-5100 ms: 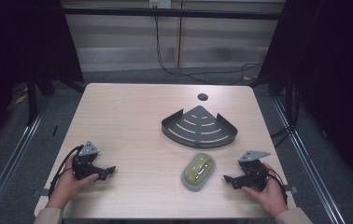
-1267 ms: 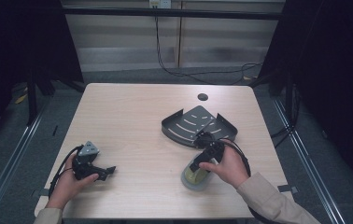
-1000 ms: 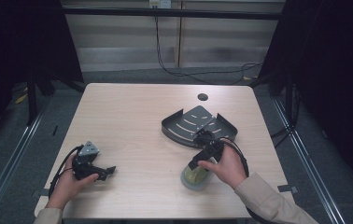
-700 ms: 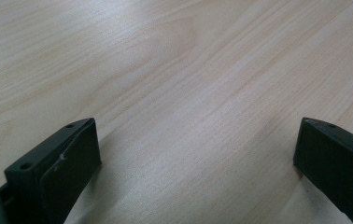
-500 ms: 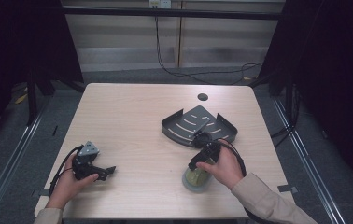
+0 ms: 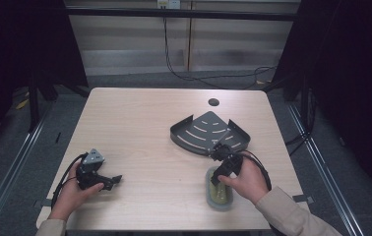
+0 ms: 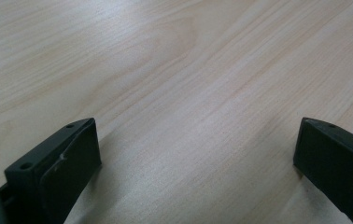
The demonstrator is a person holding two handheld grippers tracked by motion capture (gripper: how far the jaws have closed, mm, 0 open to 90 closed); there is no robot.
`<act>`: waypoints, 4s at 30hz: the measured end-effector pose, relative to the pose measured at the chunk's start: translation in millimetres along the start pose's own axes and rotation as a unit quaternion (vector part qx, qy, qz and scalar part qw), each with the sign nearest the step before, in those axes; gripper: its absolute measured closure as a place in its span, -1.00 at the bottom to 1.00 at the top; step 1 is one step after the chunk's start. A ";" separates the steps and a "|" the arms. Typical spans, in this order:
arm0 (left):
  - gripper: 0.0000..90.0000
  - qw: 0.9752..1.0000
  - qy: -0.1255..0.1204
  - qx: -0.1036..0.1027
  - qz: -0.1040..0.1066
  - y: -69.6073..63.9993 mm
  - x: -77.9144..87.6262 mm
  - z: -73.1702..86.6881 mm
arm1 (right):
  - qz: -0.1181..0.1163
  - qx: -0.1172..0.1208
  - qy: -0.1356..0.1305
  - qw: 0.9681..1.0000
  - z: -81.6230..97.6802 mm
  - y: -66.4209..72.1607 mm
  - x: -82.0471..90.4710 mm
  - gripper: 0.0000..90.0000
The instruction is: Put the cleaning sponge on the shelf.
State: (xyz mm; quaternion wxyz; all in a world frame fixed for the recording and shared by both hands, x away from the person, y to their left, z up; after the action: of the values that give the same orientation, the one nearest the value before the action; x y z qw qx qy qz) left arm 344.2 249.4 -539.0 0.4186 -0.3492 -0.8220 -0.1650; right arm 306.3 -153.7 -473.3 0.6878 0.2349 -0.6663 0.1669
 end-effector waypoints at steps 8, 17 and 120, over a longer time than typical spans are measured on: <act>-1.00 1.000 0.001 0.000 -0.001 0.0 0.1 0.0 | 0.014 0.023 0.006 1.000 1.6 2.7 3.8 0.58; -1.00 1.000 0.000 0.000 0.000 0.0 0.0 0.0 | 0.014 0.047 -0.007 0.999 -4.4 1.5 24.3 0.58; -0.99 1.000 0.000 0.004 0.000 -0.8 0.3 0.2 | 0.083 0.003 0.007 0.996 -118.3 -133.8 49.9 0.58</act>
State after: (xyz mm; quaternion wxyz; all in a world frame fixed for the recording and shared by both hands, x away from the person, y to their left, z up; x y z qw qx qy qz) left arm 343.4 249.1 -538.9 0.4197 -0.3473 -0.8229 -0.1614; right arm 480.9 -205.0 -437.3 0.6757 0.1794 -0.6779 0.2273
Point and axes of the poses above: each handheld gripper's, and its own axes: x roughly backward along the jaws, z roughly out of its underside, y roughly to its left, the point moved 4 cm from there along -x, roughly forward along the jaws, and after that the axes turned 8 degrees about y, right-handed, at the moved point
